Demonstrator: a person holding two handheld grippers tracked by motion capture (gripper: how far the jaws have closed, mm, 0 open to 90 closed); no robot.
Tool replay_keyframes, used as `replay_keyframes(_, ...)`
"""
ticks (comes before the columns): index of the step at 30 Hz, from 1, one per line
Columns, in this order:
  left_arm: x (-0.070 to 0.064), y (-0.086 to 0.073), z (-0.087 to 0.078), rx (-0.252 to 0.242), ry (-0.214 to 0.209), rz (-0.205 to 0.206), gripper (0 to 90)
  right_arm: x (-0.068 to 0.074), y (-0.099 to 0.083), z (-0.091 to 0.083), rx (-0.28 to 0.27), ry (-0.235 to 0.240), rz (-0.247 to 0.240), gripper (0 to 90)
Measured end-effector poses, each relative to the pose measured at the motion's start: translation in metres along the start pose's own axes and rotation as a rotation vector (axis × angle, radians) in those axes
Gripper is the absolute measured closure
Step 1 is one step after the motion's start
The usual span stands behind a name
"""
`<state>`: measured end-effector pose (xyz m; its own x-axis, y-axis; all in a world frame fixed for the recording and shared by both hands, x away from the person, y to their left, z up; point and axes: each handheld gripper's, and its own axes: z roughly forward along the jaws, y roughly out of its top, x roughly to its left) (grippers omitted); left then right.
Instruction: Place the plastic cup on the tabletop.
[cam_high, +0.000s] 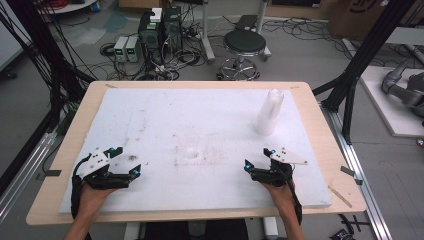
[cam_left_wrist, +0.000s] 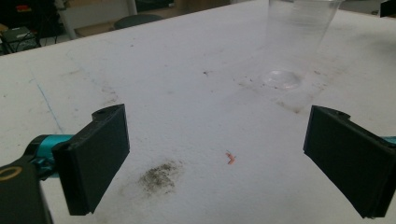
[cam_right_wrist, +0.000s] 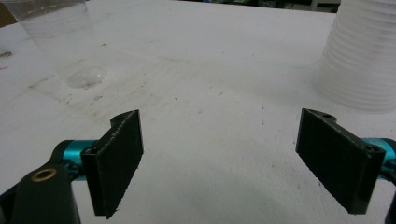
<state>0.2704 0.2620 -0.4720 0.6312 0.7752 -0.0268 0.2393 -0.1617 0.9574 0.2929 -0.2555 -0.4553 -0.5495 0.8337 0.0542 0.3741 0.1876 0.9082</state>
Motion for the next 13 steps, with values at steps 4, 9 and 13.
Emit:
replay_keyframes(4,-0.0006,-0.0001,0.0001,-0.002,-0.003,0.006,7.1,-0.0009,0.0001,0.0002,-0.001,0.002,0.006,15.1)
replay_keyframes(9,-0.0010,-0.0004,-0.0001,-0.005,-0.003,0.008,7.0,-0.0021,0.0005,0.0013,0.012,0.006,0.021,15.0)
replay_keyframes(13,-0.0002,-0.0006,-0.0008,-0.012,0.004,-0.002,7.0,-0.0016,-0.0001,-0.0006,-0.005,0.011,0.018,15.0)
